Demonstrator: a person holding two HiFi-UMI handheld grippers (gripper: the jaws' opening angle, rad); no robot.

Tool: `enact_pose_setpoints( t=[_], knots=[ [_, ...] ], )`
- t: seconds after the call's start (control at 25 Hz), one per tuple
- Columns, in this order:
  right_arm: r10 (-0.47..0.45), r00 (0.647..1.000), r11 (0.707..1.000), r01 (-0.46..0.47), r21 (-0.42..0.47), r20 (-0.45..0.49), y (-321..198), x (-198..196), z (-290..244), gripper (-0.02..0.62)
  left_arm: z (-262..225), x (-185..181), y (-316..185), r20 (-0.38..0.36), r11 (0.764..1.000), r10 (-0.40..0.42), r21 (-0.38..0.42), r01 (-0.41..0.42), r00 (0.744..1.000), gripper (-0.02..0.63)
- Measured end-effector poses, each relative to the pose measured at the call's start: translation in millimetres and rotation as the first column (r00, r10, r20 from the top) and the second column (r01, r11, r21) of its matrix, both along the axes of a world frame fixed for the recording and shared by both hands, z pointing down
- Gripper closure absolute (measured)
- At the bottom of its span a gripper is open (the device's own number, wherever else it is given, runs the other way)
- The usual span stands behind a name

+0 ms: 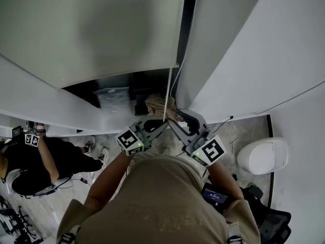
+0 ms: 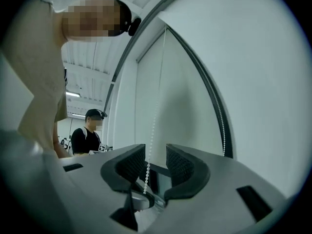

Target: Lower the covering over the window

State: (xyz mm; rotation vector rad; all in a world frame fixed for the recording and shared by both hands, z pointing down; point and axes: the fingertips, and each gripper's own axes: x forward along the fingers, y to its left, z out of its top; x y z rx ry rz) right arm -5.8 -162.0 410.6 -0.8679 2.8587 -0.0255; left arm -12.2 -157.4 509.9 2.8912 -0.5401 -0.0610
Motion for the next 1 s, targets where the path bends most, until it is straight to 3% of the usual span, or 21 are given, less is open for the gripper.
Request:
enact_pose_setpoints(
  t=[0.12, 0.2, 0.32, 0.36, 0.4, 0.52, 0.64, 0.76, 0.8, 0.84, 0.88, 1.0],
  knots=[
    [0.015, 0.999, 1.0, -0.015, -0.005, -0.032, -1.7, -11.3, 1.6, 0.482, -1.9, 11.9, 9.4, 0.0, 1.0, 0.015, 0.003, -0.015, 1.0, 0.583],
    [0.034, 0.999, 0.999, -0.035, -0.009, -0.035, -4.7, -12.4, 1.3, 0.569, -3.1, 16.6, 10.9, 0.005, 1.0, 0.03, 0.006, -0.03, 1.0, 0.583],
    [0.048, 0.999, 0.995, -0.049, -0.087, -0.009, -15.7, -8.7, 6.0, 0.588, -6.4, 9.7, 14.8, 0.009, 0.997, 0.074, 0.031, -0.074, 0.997, 0.583],
    [0.059, 0.998, 0.993, -0.059, -0.1, -0.001, -20.2, -5.8, 9.0, 0.588, -10.8, 3.0, 15.5, -0.011, 0.996, 0.088, 0.033, -0.087, 0.996, 0.566],
    [0.065, 0.998, 0.992, -0.066, -0.106, -0.012, -23.5, -2.7, 16.0, 0.588, -19.1, -5.2, 13.8, -0.048, 0.996, 0.089, 0.029, -0.087, 0.995, 0.49],
    [0.042, 0.994, 0.981, -0.06, -0.183, -0.096, -24.9, 0.1, 60.5, 0.589, -63.1, -23.6, -4.6, -0.139, 0.998, 0.028, 0.062, -0.019, 0.99, 0.462],
    [0.01, 0.994, 0.969, -0.036, -0.245, -0.108, -14.8, -4.9, 86.9, 0.588, -106.5, -11.0, -18.3, -0.091, 0.986, 0.008, 0.167, 0.007, 0.996, 0.462],
    [-0.007, 0.993, 0.971, -0.02, -0.238, -0.115, -7.9, -9.9, 84.5, 0.588, -124.1, 13.1, -28.5, -0.024, 0.983, 0.006, 0.186, -0.001, 1.0, 0.463],
    [-0.008, 0.994, 0.968, -0.02, -0.248, -0.112, -6.4, -9.8, 85.3, 0.588, -123.1, 16.9, -31.7, -0.015, 0.986, -0.001, 0.169, 0.004, 1.0, 0.546],
    [-0.005, 0.994, 0.965, -0.024, -0.26, -0.111, -4.8, -8.7, 87.0, 0.588, -121.1, 17.4, -33.5, -0.025, 0.989, -0.004, 0.15, 0.008, 1.0, 0.588],
    [0.004, 0.994, 0.965, -0.032, -0.259, -0.108, -3.5, -6.8, 87.4, 0.588, -119.4, 15.0, -34.6, -0.051, 0.991, -0.002, 0.134, 0.009, 0.999, 0.588],
    [0.082, 0.996, 0.99, -0.084, -0.112, -0.022, -5.9, 8.2, 56.1, 0.583, -116.6, 0.2, -41.9, -0.106, 0.988, -0.028, 0.148, 0.044, 0.994, 0.589]
  ],
)
